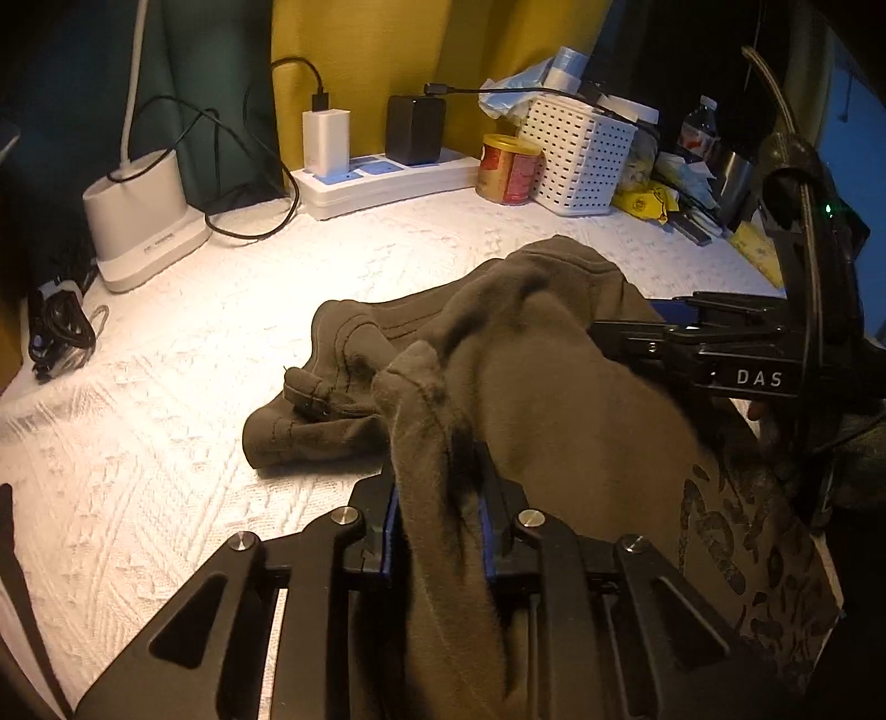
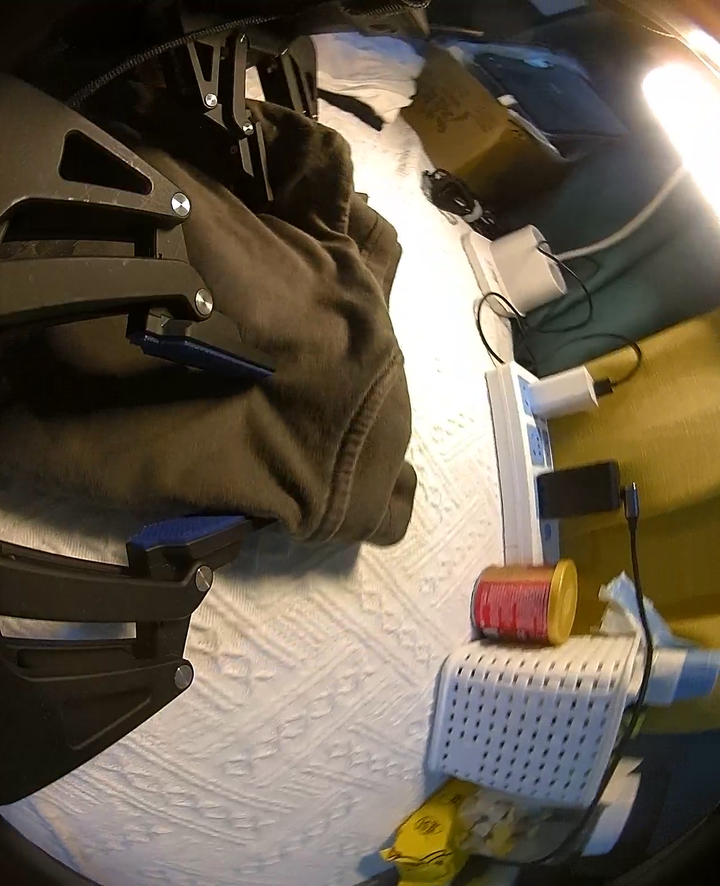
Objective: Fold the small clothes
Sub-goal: 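Grasp the shirt end with both tools and lift it, then raise the held shirt end high with both tools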
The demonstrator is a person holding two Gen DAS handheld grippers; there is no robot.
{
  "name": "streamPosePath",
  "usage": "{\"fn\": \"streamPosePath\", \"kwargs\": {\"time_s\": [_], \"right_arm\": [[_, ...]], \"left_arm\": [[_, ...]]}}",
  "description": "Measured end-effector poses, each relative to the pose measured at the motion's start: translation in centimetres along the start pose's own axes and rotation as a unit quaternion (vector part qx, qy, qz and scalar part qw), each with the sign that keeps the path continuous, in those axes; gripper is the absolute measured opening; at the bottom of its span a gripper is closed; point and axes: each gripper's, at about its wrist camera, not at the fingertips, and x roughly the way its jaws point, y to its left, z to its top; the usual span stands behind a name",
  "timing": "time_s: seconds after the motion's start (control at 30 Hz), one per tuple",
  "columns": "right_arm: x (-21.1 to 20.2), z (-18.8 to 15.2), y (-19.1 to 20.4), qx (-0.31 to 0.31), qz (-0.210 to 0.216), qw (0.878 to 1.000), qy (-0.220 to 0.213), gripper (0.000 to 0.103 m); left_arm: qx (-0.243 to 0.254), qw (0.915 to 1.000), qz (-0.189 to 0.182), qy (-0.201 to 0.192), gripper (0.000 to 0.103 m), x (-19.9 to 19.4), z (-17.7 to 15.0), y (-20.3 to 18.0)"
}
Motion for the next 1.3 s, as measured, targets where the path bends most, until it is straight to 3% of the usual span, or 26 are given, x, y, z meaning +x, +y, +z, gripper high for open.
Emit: {"fn": "streamPosePath", "kwargs": {"time_s": [0.07,0.13,0.23,0.57,1.3], "right_arm": [[0.1,-0.1,0.4,-0.011,-0.003,1.0,0.002,0.041],[0.1,-0.1,0.5,-0.014,0.002,1.0,0.003,0.024],[0.0,-0.3,0.8,-0.02,0.008,1.0,0.002,0.013],[-1.3,-1.3,2.1,-0.023,0.012,1.0,-0.009,0.011],[-8.1,-3.5,5.5,-0.045,0.02,0.996,-0.068,0.009]], "left_arm": [[-0.001,1.0,0.0,-0.001,0.019,-0.1,0.0,0.0],[-0.001,1.0,0.002,-0.002,0.018,-0.2,0.0,-0.1],[-0.001,1.0,0.001,-0.005,0.018,-0.4,0.0,-0.5],[-0.004,0.9999,-0.009,-0.009,0.017,-1.8,-0.6,-1.3],[0.033,0.9967,0.0,-0.074,0.017,-7.7,-1.9,-5.2]]}}
